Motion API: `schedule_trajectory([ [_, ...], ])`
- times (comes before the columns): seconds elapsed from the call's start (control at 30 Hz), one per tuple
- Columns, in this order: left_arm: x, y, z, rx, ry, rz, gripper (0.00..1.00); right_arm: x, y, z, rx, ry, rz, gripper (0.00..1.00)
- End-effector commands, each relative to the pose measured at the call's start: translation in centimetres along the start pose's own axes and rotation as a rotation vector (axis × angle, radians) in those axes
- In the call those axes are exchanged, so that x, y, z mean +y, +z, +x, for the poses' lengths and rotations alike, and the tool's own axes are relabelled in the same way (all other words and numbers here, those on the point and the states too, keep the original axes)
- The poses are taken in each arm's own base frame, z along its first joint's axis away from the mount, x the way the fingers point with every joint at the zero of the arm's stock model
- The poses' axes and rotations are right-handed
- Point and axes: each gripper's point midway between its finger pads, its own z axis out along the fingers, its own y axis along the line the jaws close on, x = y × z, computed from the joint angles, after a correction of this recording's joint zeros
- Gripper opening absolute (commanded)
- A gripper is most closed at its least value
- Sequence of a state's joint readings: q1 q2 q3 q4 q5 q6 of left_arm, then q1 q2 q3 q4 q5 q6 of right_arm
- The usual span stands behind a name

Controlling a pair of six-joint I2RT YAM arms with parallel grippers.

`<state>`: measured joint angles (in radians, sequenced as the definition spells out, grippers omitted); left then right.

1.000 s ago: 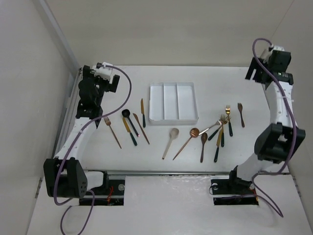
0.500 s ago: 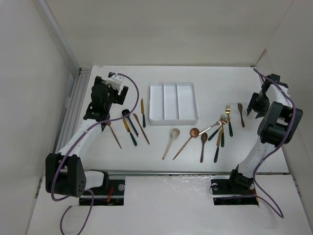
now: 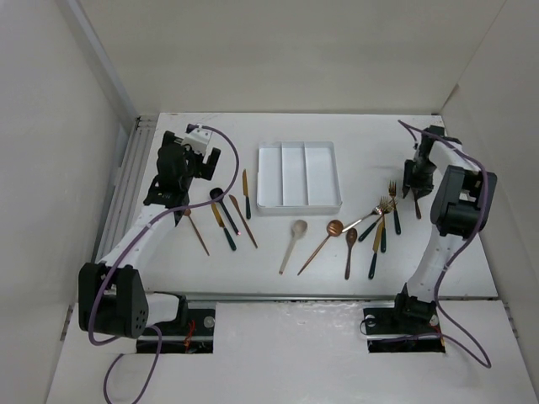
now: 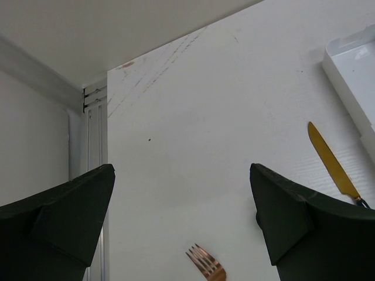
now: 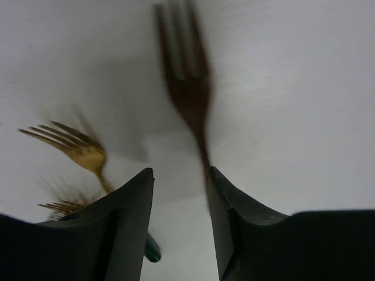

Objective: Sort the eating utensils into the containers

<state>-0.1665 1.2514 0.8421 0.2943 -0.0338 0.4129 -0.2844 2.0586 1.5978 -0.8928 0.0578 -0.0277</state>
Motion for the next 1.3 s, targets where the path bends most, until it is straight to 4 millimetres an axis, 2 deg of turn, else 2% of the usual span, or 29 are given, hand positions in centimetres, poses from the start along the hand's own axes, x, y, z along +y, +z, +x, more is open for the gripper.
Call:
schedule_trajectory([
  [0.0,0.5,0.2,-2.3,-0.054,-0.013,-0.004,1.00,0.9,1.1,-1.0,-0.002,-0.062,0.038,0.46],
  [0.13,0.5,0.2,-1.7,-0.029,-0.002,-0.006,1.00,0.1,1.6,-1.0,0.008,-0.051,0.087,0.43],
  [0.27,0.6,0.1,-1.4,-0.017,-0.002,-0.012,1.00,0.3,1.4,-0.8,0.008,-0.042,0.076,0.42],
  [0.47,0.3,0.5,-1.3,-0.011,-0.001,0.000,1.00,1.0,-2.7,-2.4,-0.102,-0.064,0.042,0.42],
  [0.53,0.3,0.5,-1.3,-0.011,-0.001,0.000,1.00,1.3,-3.5,-2.7,-0.122,-0.063,0.020,0.43],
  [0.63,0.2,0.5,-1.3,-0.014,-0.001,0.009,1.00,0.6,-3.6,-3.0,-0.130,-0.053,0.017,0.43],
  [0.87,0.1,0.5,-0.9,-0.006,0.009,0.012,1.00,-1.6,-0.1,-1.4,-0.023,-0.019,0.060,0.43],
  [0.93,0.3,0.3,-1.1,-0.011,0.008,0.000,1.00,-1.3,0.4,-1.2,-0.011,-0.020,0.048,0.43],
  [1.1,0.2,0.3,-0.2,0.009,0.010,-0.002,1.00,-0.8,2.4,0.3,0.052,-0.024,0.021,0.44],
  [1.23,0.3,0.1,-0.5,0.000,0.009,-0.006,1.00,-0.7,3.3,1.0,0.085,-0.017,0.021,0.31],
  [1.27,0.4,0.1,-0.7,-0.008,0.008,-0.009,1.00,-0.9,3.3,1.0,0.085,-0.018,0.033,0.18],
])
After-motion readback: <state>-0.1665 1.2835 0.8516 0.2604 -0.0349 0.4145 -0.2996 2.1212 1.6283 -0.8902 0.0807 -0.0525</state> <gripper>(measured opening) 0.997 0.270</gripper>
